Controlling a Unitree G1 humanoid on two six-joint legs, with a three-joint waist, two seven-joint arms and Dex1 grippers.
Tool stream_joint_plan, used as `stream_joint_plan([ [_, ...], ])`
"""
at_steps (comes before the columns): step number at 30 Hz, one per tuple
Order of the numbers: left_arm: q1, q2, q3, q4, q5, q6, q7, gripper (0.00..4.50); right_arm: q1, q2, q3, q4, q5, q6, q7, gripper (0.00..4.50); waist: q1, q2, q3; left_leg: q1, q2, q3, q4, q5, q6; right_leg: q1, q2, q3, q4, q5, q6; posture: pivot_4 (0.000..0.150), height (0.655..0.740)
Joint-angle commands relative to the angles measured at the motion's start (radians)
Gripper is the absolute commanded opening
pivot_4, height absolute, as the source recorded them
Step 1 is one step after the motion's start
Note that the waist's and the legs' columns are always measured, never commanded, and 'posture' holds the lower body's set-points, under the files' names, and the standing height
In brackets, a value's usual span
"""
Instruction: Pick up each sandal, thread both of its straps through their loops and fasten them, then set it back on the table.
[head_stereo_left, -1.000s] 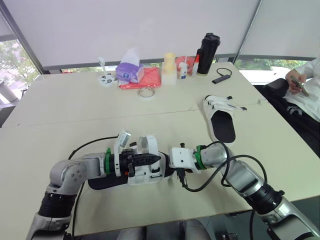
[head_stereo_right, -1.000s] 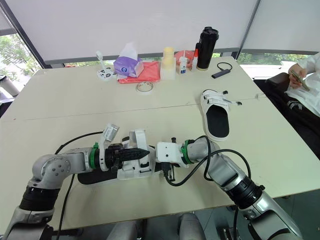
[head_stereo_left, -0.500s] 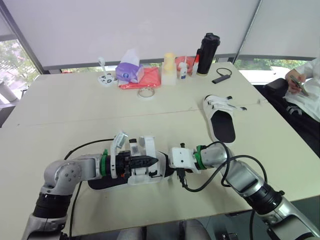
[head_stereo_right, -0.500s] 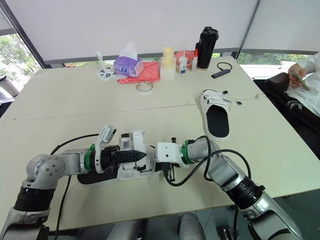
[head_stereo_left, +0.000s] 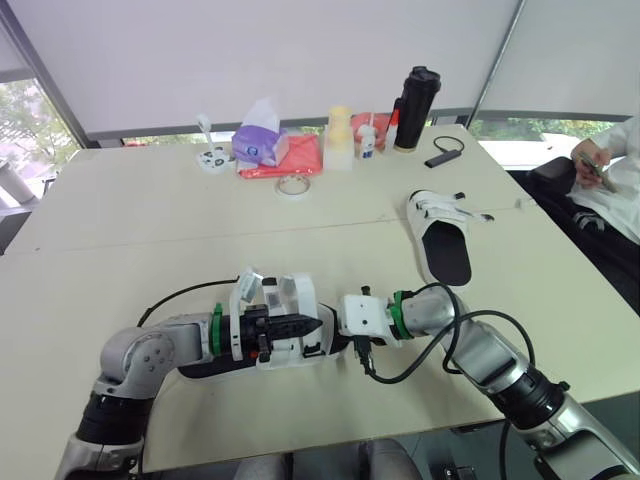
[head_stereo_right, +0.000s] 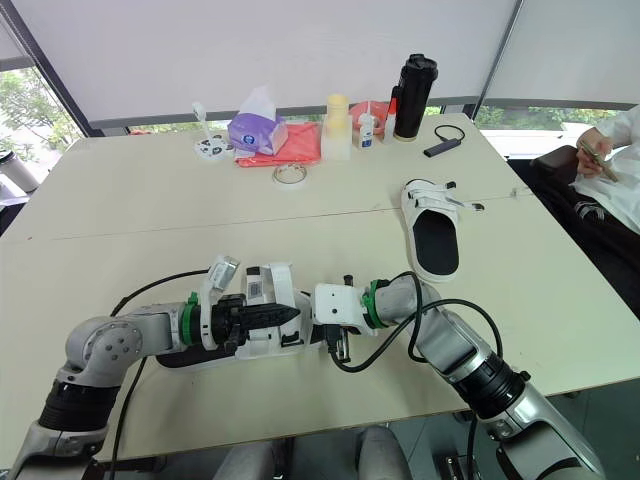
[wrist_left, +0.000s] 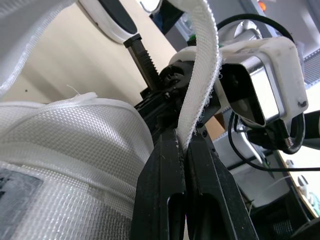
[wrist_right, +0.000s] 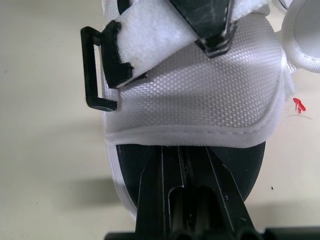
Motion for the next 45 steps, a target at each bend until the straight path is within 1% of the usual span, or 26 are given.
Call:
stream_joint_plan([
  [1, 0.006, -0.002, -0.023, -0.025, 0.005, -0.007, -0.011, 0.02, 0.030, -0.012, 0.038, 0.064, -0.064, 0.048, -0.016, 0.00, 0.000, 0.000, 0.000, 0.000, 0.000, 0.000, 0.000, 0.000, 0.000, 0.000, 0.000, 0.000, 0.000, 0.000, 0.000, 0.150, 0.7400],
  [12, 0.015, 0.025, -0.047, -0.041, 0.004, -0.002, -0.065, 0.02, 0.032, -0.014, 0.038, 0.062, -0.067, 0.047, -0.018, 0.00, -0.001, 0.000, 0.000, 0.000, 0.000, 0.000, 0.000, 0.000, 0.000, -0.003, 0.000, 0.000, -0.001, 0.000, 0.000, 0.150, 0.7400],
  [21, 0.019, 0.065, -0.131, -0.043, 0.128, -0.131, -0.135, 0.02, 0.033, -0.013, 0.037, 0.061, -0.067, 0.048, -0.020, 0.00, -0.001, 0.000, 0.000, 0.000, 0.000, 0.000, 0.000, 0.000, 0.000, -0.003, -0.001, 0.000, -0.002, 0.000, 0.000, 0.150, 0.7400],
  [28, 0.035, 0.061, -0.149, -0.045, 0.191, -0.217, -0.154, 0.02, 0.035, -0.015, 0.037, 0.059, -0.068, 0.048, -0.022, 0.00, -0.001, 0.000, 0.000, 0.000, 0.001, 0.000, 0.000, 0.000, 0.000, -0.003, -0.001, 0.000, -0.003, 0.000, 0.000, 0.150, 0.7400],
  [33, 0.061, 0.028, -0.136, -0.069, 0.239, -0.325, -0.136, 0.02, 0.034, -0.014, 0.039, 0.063, -0.071, 0.044, -0.023, 0.00, 0.000, 0.000, 0.000, 0.000, 0.001, -0.001, 0.000, 0.000, 0.000, -0.003, -0.001, 0.000, -0.003, 0.000, 0.000, 0.150, 0.7400],
  [35, 0.063, 0.020, -0.123, -0.089, 0.230, -0.337, -0.133, 0.02, 0.032, -0.013, 0.040, 0.068, -0.074, 0.040, -0.023, 0.00, 0.000, 0.000, 0.000, 0.000, 0.001, -0.001, 0.000, 0.000, 0.000, -0.003, -0.002, 0.000, -0.003, 0.000, 0.000, 0.150, 0.7400],
  [41, 0.064, 0.013, -0.083, -0.135, 0.166, -0.290, -0.117, 0.02, 0.030, -0.011, 0.043, 0.074, -0.080, 0.033, -0.021, 0.00, -0.001, 0.000, 0.000, 0.000, 0.001, 0.000, 0.000, 0.000, 0.000, -0.003, -0.001, 0.000, -0.004, 0.000, 0.000, 0.150, 0.7400],
  [45, 0.079, 0.028, -0.097, -0.148, 0.181, -0.299, -0.130, 0.02, 0.026, -0.010, 0.045, 0.077, -0.081, 0.030, -0.020, 0.00, -0.001, 0.000, 0.000, -0.001, 0.001, 0.000, 0.000, 0.000, 0.000, -0.004, -0.002, 0.000, -0.004, 0.000, 0.000, 0.150, 0.7400],
])
